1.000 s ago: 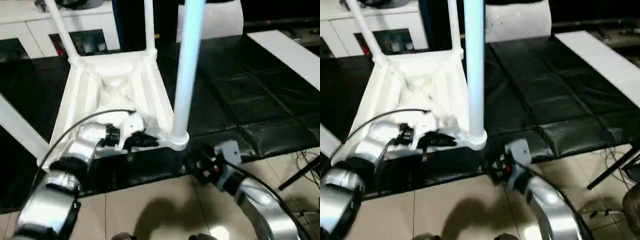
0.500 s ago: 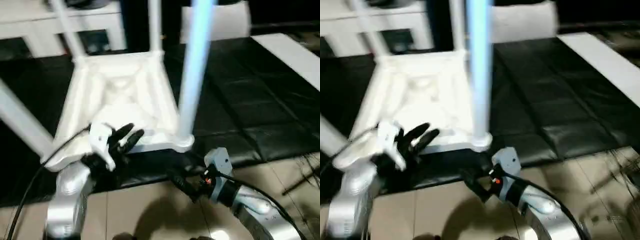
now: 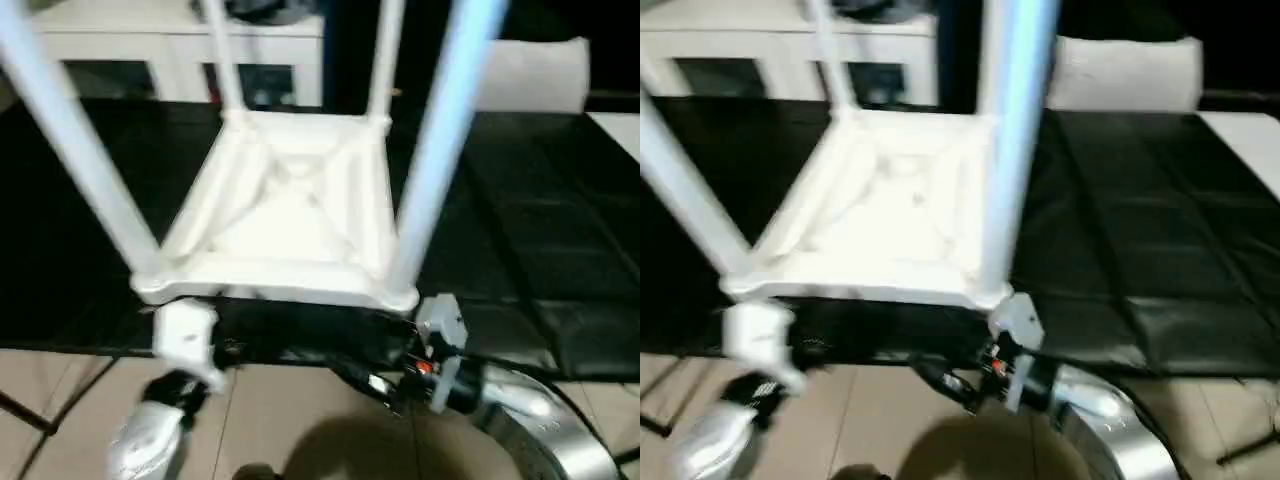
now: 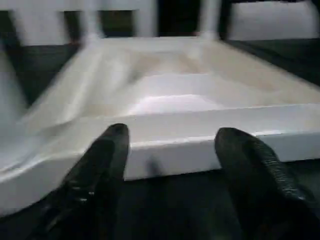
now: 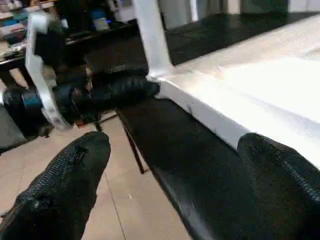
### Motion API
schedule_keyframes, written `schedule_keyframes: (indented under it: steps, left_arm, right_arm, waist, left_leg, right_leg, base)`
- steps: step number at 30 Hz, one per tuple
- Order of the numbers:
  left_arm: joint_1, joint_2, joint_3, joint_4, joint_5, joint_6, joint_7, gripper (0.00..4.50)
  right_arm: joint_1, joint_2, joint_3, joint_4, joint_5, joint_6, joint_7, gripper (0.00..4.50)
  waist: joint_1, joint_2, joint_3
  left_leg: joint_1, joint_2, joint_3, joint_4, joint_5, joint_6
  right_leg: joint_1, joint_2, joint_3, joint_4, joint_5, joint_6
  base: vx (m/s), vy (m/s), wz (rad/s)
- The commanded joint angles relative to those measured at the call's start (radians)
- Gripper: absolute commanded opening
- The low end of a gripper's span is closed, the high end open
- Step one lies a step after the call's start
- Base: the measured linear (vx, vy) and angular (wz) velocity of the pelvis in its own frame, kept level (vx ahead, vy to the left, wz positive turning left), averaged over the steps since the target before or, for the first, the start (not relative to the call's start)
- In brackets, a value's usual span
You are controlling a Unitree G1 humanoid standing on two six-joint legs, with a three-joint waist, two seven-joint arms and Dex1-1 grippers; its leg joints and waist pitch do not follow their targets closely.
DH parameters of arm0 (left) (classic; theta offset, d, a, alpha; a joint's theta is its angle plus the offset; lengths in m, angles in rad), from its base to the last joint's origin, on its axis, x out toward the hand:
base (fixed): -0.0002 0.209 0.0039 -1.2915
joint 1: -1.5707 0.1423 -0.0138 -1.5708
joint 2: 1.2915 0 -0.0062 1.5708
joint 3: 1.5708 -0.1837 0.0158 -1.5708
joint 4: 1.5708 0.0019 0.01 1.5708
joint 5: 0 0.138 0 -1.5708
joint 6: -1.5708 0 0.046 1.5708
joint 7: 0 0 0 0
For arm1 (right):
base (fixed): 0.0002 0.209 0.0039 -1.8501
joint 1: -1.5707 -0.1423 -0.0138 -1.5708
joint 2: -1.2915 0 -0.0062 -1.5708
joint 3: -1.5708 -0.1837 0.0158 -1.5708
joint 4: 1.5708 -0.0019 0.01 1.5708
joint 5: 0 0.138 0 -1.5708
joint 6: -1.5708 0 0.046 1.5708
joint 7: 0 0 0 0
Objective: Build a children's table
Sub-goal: Rotate leg to tighten, then flip table
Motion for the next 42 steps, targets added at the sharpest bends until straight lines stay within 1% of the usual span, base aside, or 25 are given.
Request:
schedule_keyframes:
  steps: [1, 2, 3, 4, 5, 6, 8, 10, 11, 14, 16, 19, 20, 23, 25, 26, 28, 29, 30, 32, 34, 35, 36, 39, 42]
  left_arm:
    - [0.005, -0.007, 0.001, -0.022, 0.013, -0.008, 0.024, 3.39]
    - [0.012, -0.017, 0.01, -0.027, 0.008, -0.005, 0.037, 3.47]
    - [0.02, -0.034, 0.04, -0.037, 0.013, 0.0, 0.091, 3.51]
    - [0.02, -0.034, 0.04, -0.037, 0.013, 0.0, 0.091, 3.58]
    - [0.021, -0.039, 0.05, -0.038, 0.009, -0.004, 0.106, 3.71]
    - [0.019, -0.033, 0.06, -0.038, 0.02, -0.005, 0.127, 3.82]
    - [0.009, -0.023, 0.072, -0.032, 0.028, -0.002, 0.142, 3.93]
    - [-0.013, -0.013, 0.098, -0.019, 0.031, 0.004, 0.166, 4.02]
    - [-0.031, -0.01, 0.113, -0.012, 0.024, 0.02, 0.177, 4.27]
    - [-0.074, 0.002, 0.126, 0.004, 0.0, 0.048, 0.175, 4.33]
    - [-0.096, 0.012, 0.126, 0.019, -0.001, 0.053, 0.172, 4.46]
    - [-0.151, 0.038, 0.111, 0.065, -0.034, 0.058, 0.132, 4.46]
    - [-0.166, 0.043, 0.1, 0.075, -0.05, 0.065, 0.112, 4.46]
    - [-0.196, 0.059, 0.086, 0.1, -0.064, 0.077, 0.071, 4.46]
    - [-0.21, 0.067, 0.082, 0.112, -0.063, 0.083, 0.062, 4.46]
    - [-0.224, 0.072, 0.088, 0.127, -0.052, 0.091, 0.079, 4.46]
    - [-0.253, 0.071, 0.116, 0.157, -0.055, 0.087, 0.12, 4.46]
    - [-0.266, 0.073, 0.13, 0.169, -0.06, 0.085, 0.135, 4.3]
    - [-0.281, 0.075, 0.146, 0.183, -0.062, 0.081, 0.156, 4.19]
    - [-0.288, 0.081, 0.153, 0.19, -0.056, 0.08, 0.167, 4.08]
    - [-0.288, 0.086, 0.155, 0.196, -0.06, 0.077, 0.16, 3.85]
    - [-0.289, 0.087, 0.157, 0.199, -0.063, 0.076, 0.158, 3.73]
    - [-0.29, 0.087, 0.157, 0.203, -0.069, 0.072, 0.152, 3.66]
    - [-0.29, 0.089, 0.157, 0.208, -0.077, 0.066, 0.149, 3.39]
    - [-0.283, 0.096, 0.154, 0.2, -0.086, 0.08, 0.145, 3.15]
  right_arm:
    - [-0.012, 0.006, -0.01, 0.024, 0.005, -0.017, -0.014, 4.5]
    - [-0.023, 0.018, -0.015, 0.04, 0.002, -0.026, -0.028, 4.5]
    - [-0.061, 0.061, -0.052, 0.097, -0.038, -0.08, -0.119, 4.5]
    - [-0.061, 0.061, -0.052, 0.097, -0.038, -0.08, -0.119, 4.5]
    - [-0.072, 0.075, -0.065, 0.116, -0.053, -0.099, -0.153, 4.5]
    - [-0.088, 0.096, -0.089, 0.139, -0.07, -0.12, -0.199, 4.5]
    - [-0.098, 0.112, -0.125, 0.158, -0.077, -0.139, -0.248, 4.5]
    - [-0.105, 0.122, -0.162, 0.176, -0.079, -0.157, -0.291, 4.5]
    - [-0.103, 0.118, -0.182, 0.182, -0.093, -0.171, -0.318, 4.5]
    - [-0.098, 0.1, -0.208, 0.197, -0.104, -0.188, -0.337, 4.5]
    - [-0.095, 0.09, -0.196, 0.201, -0.109, -0.194, -0.319, 4.5]
    - [-0.09, 0.084, -0.156, 0.199, -0.115, -0.195, -0.277, 4.5]
    - [-0.088, 0.083, -0.139, 0.196, -0.121, -0.197, -0.271, 4.5]
    - [-0.083, 0.08, -0.103, 0.186, -0.122, -0.191, -0.253, 4.5]
    - [-0.078, 0.076, -0.082, 0.178, -0.116, -0.173, -0.237, 4.5]
    - [-0.075, 0.074, -0.068, 0.174, -0.112, -0.165, -0.218, 4.5]
    - [-0.069, 0.067, -0.044, 0.167, -0.11, -0.156, -0.188, 4.5]
    - [-0.069, 0.063, -0.03, 0.164, -0.11, -0.154, -0.172, 4.5]
    - [-0.072, 0.057, -0.014, 0.163, -0.115, -0.151, -0.157, 4.5]
    - [-0.078, 0.053, -0.006, 0.168, -0.118, -0.156, -0.147, 4.5]
    - [-0.083, 0.049, -0.001, 0.171, -0.11, -0.15, -0.14, 4.5]
    - [-0.085, 0.045, 0.004, 0.17, -0.104, -0.145, -0.13, 4.5]
    - [-0.086, 0.035, 0.013, 0.166, -0.089, -0.129, -0.103, 4.5]
    - [-0.085, 0.029, 0.019, 0.162, -0.079, -0.117, -0.082, 4.5]
    - [-0.079, 0.031, 0.027, 0.151, -0.046, -0.09, -0.054, 4.5]
  waist:
    - [-0.021, 0.004, -0.035]
    - [-0.024, -0.001, -0.034]
    - [-0.027, -0.012, -0.032]
    - [-0.032, -0.01, -0.029]
    - [-0.044, -0.013, -0.025]
    - [-0.049, -0.019, -0.023]
    - [-0.06, -0.028, -0.018]
    - [-0.063, -0.03, -0.02]
    - [-0.063, -0.031, -0.02]
    - [-0.059, -0.035, -0.021]
    - [-0.06, -0.035, -0.024]
    - [-0.058, -0.035, -0.031]
    - [-0.058, -0.036, -0.034]
    - [-0.059, -0.037, -0.038]
    - [-0.059, -0.036, -0.038]
    - [-0.057, -0.039, -0.038]
    - [-0.056, -0.038, -0.036]
    - [-0.054, -0.039, -0.036]
    - [-0.055, -0.038, -0.034]
    - [-0.055, -0.04, -0.034]
    - [-0.058, -0.042, -0.033]
    - [-0.057, -0.041, -0.034]
    - [-0.056, -0.038, -0.033]
    - [-0.053, -0.041, -0.034]
    - [-0.051, -0.039, -0.034]
  left_leg:
    - [0.014, 0.103, -0.029, -0.107, -0.174, 0.096]
    - [0.012, 0.088, -0.02, -0.113, -0.241, 0.05]
    - [0.014, 0.084, -0.014, -0.119, -0.285, 0.011]
    - [0.012, 0.081, -0.013, -0.122, -0.305, -0.008]
    - [0.01, 0.074, -0.011, -0.128, -0.357, -0.035]
    - [0.016, 0.073, -0.01, -0.128, -0.397, -0.055]
    - [0.019, 0.066, -0.007, -0.13, -0.429, -0.064]
    - [0.024, 0.064, -0.006, -0.127, -0.419, -0.061]
    - [0.024, 0.065, -0.005, -0.127, -0.413, -0.06]
    - [0.03, 0.065, 0.004, -0.123, -0.382, -0.053]
    - [0.022, 0.064, 0.006, -0.123, -0.347, -0.046]
    - [0.017, 0.064, 0.009, -0.119, -0.268, -0.026]
    - [0.015, 0.064, 0.009, -0.116, -0.23, -0.021]
    - [0.015, 0.064, 0.014, -0.111, -0.169, -0.001]
    - [0.018, 0.064, 0.016, -0.109, -0.155, 0.009]
    - [0.02, 0.066, 0.017, -0.108, -0.151, 0.014]
    - [0.02, 0.065, 0.019, -0.108, -0.154, 0.021]
    - [0.022, 0.067, 0.018, -0.109, -0.164, 0.021]
    - [0.018, 0.067, 0.016, -0.112, -0.179, 0.016]
    - [0.021, 0.068, 0.017, -0.112, -0.196, 0.011]
    - [0.018, 0.069, 0.015, -0.115, -0.2, 0.008]
    - [0.021, 0.069, 0.016, -0.112, -0.201, 0.007]
    - [0.021, 0.069, 0.016, -0.113, -0.199, 0.007]
    - [0.02, 0.069, 0.016, -0.112, -0.199, 0.012]
    - [0.02, 0.071, 0.014, -0.113, -0.194, 0.013]
  right_leg:
    - [0.026, -0.083, 0.066, -0.075, -0.028, -0.166]
    - [0.031, -0.09, 0.067, -0.085, -0.064, -0.151]
    - [0.03, -0.094, 0.07, -0.094, -0.107, -0.137]
    - [0.029, -0.097, 0.07, -0.093, -0.13, -0.136]
    - [0.031, -0.097, 0.071, -0.104, -0.212, -0.111]
    - [0.023, -0.097, 0.075, -0.115, -0.275, -0.084]
    - [0.016, -0.099, 0.082, -0.125, -0.359, -0.056]
    - [0.01, -0.096, 0.087, -0.132, -0.385, -0.036]
    - [0.01, -0.096, 0.087, -0.132, -0.377, -0.037]
    - [0.003, -0.091, 0.092, -0.129, -0.336, -0.042]
    - [0.01, -0.089, 0.092, -0.122, -0.291, -0.05]
    - [0.016, -0.087, 0.092, -0.111, -0.184, -0.064]
    - [0.021, -0.089, 0.091, -0.104, -0.129, -0.079]
    - [0.025, -0.087, 0.09, -0.094, -0.035, -0.107]
    - [0.024, -0.086, 0.091, -0.091, -0.009, -0.119]
    - [0.024, -0.086, 0.09, -0.091, 0.003, -0.128]
    - [0.025, -0.086, 0.091, -0.091, 0.003, -0.134]
    - [0.026, -0.088, 0.091, -0.092, -0.012, -0.135]
    - [0.029, -0.089, 0.09, -0.094, -0.038, -0.134]
    - [0.028, -0.091, 0.091, -0.097, -0.07, -0.131]
    - [0.029, -0.092, 0.091, -0.098, -0.09, -0.129]
    - [0.026, -0.092, 0.092, -0.099, -0.098, -0.128]
    - [0.025, -0.091, 0.092, -0.099, -0.096, -0.13]
    - [0.026, -0.091, 0.092, -0.099, -0.089, -0.132]
    - [0.026, -0.092, 0.091, -0.096, -0.07, -0.14]
  base:
    - [-0.001, 0.074, -0.01]
    - [-0.015, 0.064, -0.06]
    - [-0.015, 0.064, -0.06]
    - [0.0, 0.0, 0.0]
    - [0.0, 0.0, 0.0]
    - [0.0, 0.0, 0.0]
    - [0.0, 0.0, 0.0]
    - [0.0, 0.0, 0.0]
    - [0.0, 0.0, 0.0]
    - [0.0, 0.0, 0.0]
    - [0.0, 0.0, 0.0]
    - [0.0, 0.0, 0.0]
    - [0.0, 0.0, 0.0]
    - [0.0, 0.0, 0.0]
    - [0.0, 0.0, 0.0]
    - [0.0, 0.0, 0.0]
    - [0.0, 0.0, 0.0]
    - [0.0, 0.0, 0.0]
    - [0.0, 0.0, 0.0]
    - [0.0, 0.0, 0.0]
    - [0.0, 0.0, 0.0]
    - [0.0, 0.0, 0.0]
    - [0.0, 0.0, 0.0]
    - [0.0, 0.0, 0.0]
    - [0.0, 0.0, 0.0]
